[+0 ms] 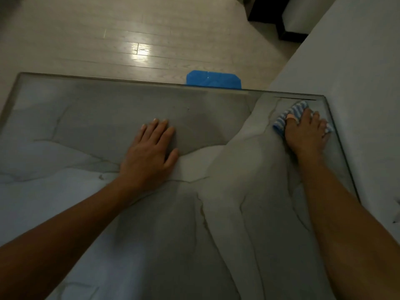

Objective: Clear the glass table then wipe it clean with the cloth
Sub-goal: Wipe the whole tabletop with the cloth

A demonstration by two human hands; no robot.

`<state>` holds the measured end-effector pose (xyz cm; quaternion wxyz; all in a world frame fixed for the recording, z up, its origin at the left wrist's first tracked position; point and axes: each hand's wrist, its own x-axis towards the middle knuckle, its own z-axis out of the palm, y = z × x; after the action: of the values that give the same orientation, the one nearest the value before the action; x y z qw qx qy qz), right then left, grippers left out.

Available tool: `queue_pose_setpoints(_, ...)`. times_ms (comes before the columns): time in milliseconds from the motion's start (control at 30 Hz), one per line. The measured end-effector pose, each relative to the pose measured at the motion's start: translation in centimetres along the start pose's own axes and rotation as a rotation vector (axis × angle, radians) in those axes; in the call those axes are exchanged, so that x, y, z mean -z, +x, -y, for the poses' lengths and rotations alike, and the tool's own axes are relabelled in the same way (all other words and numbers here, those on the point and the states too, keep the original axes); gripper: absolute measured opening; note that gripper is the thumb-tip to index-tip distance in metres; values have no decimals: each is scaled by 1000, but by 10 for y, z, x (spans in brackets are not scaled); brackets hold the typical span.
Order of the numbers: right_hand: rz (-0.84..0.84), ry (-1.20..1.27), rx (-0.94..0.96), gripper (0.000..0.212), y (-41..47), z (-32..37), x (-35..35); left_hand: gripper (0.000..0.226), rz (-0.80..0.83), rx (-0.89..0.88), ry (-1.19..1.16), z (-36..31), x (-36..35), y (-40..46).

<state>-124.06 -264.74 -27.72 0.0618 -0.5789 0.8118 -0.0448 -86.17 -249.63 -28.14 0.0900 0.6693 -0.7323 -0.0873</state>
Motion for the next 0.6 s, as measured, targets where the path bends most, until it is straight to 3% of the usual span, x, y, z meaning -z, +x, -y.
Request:
queue_pose_setpoints(167, 18, -22, 192, 76, 23, -26, 7, 68, -10, -14, 4, 2, -2, 0)
queue_pose_setpoints(300, -7, -1, 12, 84, 14, 10, -4, 68, -3, -17, 16, 3, -2, -2)
queue_pose_setpoints(467, 47, -37, 395, 77, -62, 87, -16, 67, 1, -23, -14, 0, 0, -3)
queue_pose_setpoints(600, 71, -7, 605, 75, -175, 118, -28, 62, -62, -10, -196, -1, 6, -5)
